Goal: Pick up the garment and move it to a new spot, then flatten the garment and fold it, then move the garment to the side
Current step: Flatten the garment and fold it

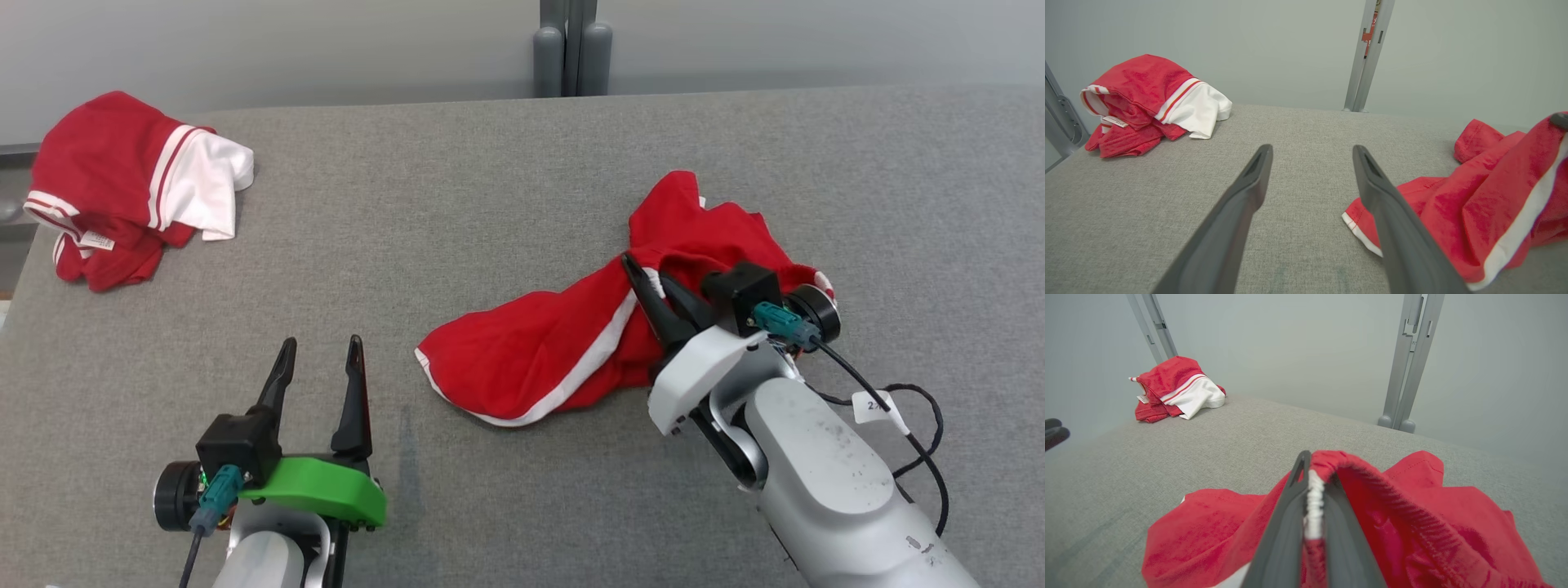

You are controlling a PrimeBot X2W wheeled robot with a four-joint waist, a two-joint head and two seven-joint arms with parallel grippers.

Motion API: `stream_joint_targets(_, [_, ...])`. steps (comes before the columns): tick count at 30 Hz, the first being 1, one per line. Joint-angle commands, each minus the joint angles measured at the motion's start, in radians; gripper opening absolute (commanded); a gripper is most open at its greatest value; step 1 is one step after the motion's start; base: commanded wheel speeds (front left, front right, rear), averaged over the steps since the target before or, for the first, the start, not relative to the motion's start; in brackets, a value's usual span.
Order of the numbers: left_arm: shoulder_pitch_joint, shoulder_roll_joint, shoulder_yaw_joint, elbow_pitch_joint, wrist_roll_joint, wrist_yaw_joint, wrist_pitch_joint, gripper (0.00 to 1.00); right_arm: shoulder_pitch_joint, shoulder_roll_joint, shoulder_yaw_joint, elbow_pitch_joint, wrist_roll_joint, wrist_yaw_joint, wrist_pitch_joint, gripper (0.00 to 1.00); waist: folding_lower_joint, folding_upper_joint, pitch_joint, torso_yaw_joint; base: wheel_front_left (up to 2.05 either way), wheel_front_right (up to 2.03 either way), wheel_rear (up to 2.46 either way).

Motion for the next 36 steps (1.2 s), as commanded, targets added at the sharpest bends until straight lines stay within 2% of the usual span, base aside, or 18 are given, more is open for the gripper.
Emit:
stream_joint_targets(1, [0.017,-0.005,0.009,0.0,0.006,-0.006,0.0,1.0,-0.016,-0.004,0.011,-0.023,0.018,-0.001,-0.008,0.0,0.0,0.0,-0.013,-0.013,0.0,0.0,0.0])
stream_joint_targets(5, [0.028,-0.015,0.028,0.0,0.023,-0.019,0.0,1.0,-0.028,-0.004,0.031,-0.101,0.073,-0.001,0.002,0.0,0.0,0.0,-0.033,-0.027,0.0,0.0,0.0])
stream_joint_targets(10, [0.043,-0.028,0.049,-0.002,0.041,-0.031,0.0,1.0,0.003,-0.005,-0.045,-0.178,0.146,-0.001,0.043,0.0,0.0,0.0,-0.049,-0.038,0.0,0.0,0.0])
stream_joint_targets(14, [0.044,-0.037,0.059,-0.004,0.051,-0.042,0.0,1.0,0.019,-0.003,-0.182,-0.143,0.062,-0.001,0.091,0.0,0.0,0.0,-0.044,-0.042,0.0,0.0,0.0])
stream_joint_targets(18, [0.035,-0.044,0.064,0.0,0.058,-0.055,0.0,1.0,0.037,-0.01,-0.276,-0.083,-0.038,-0.001,0.115,0.0,0.0,0.0,-0.027,-0.041,0.0,0.0,0.0])
stream_joint_targets(26, [0.027,-0.056,0.075,0.011,0.078,-0.071,0.0,1.0,0.113,-0.039,-0.394,-0.021,-0.081,-0.001,0.088,0.0,0.0,0.0,-0.006,-0.047,0.0,0.0,0.0])
stream_joint_targets(30, [0.023,-0.063,0.073,0.016,0.086,-0.081,0.0,1.0,0.135,-0.068,-0.406,0.001,-0.129,-0.001,0.036,0.0,0.0,0.0,-0.006,-0.053,0.0,0.0,0.0])
stream_joint_targets(31, [0.025,-0.065,0.071,0.017,0.088,-0.083,0.0,1.0,0.141,-0.069,-0.409,0.008,-0.129,-0.001,0.024,0.24,0.0,0.0,-0.009,-0.056,0.0,0.0,0.0])
stream_joint_targets(32, [0.027,-0.067,0.07,0.017,0.089,-0.084,0.0,1.0,0.145,-0.07,-0.407,0.011,-0.128,-0.001,0.015,0.4,0.0,0.0,-0.011,-0.059,0.0,0.0,0.0])
stream_joint_targets(33, [0.031,-0.069,0.068,0.018,0.089,-0.087,0.0,1.0,0.149,-0.072,-0.408,0.013,-0.129,-0.001,0.001,1.0,0.0,0.0,-0.013,-0.062,0.0,0.0,0.0])
stream_joint_targets(36, [0.041,-0.074,0.064,0.024,0.087,-0.093,0.0,1.0,0.166,-0.068,-0.413,0.015,-0.122,-0.001,-0.025,1.0,0.0,0.0,-0.02,-0.072,0.0,0.0,0.0])
